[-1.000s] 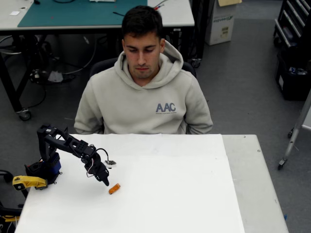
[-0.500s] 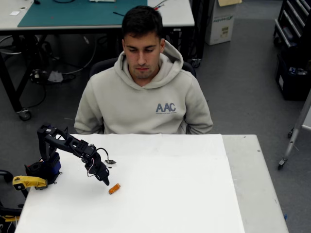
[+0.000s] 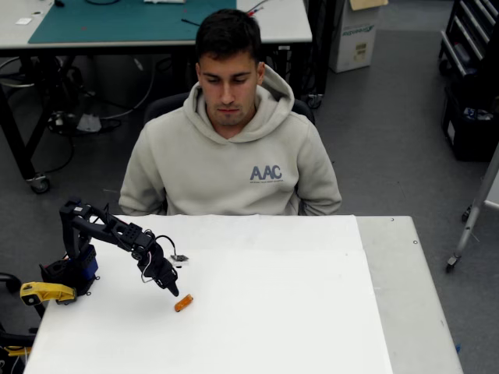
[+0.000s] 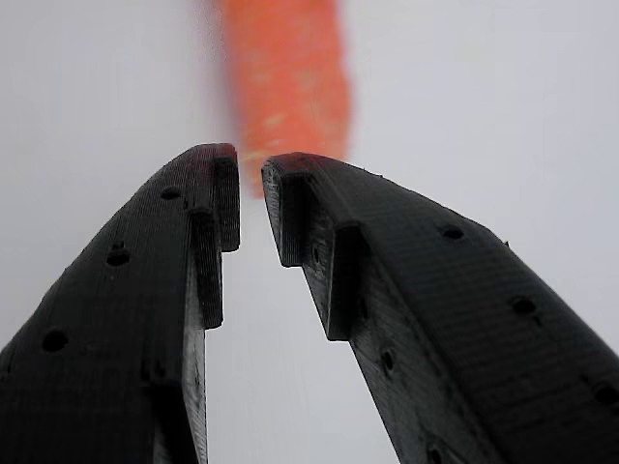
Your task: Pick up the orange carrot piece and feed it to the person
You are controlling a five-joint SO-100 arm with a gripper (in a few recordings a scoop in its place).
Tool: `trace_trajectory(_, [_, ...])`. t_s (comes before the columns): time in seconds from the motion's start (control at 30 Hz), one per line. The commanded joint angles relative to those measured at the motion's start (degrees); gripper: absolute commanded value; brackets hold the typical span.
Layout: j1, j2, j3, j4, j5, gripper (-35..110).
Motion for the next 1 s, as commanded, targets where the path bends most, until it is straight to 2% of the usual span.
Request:
trace_trajectory(0.0, [0.9, 2.3, -6.2, -0.1, -0.4, 0])
trace_trajectory(0.17, [1.8, 2.3, -8.0, -0.1, -0.4, 1])
trace_trajectory(0.47, [2.5, 2.3, -7.8, 0.7, -0.4, 20])
trace_trajectory(0.97, [1.7, 0.9, -7.6, 0.7, -0.4, 20])
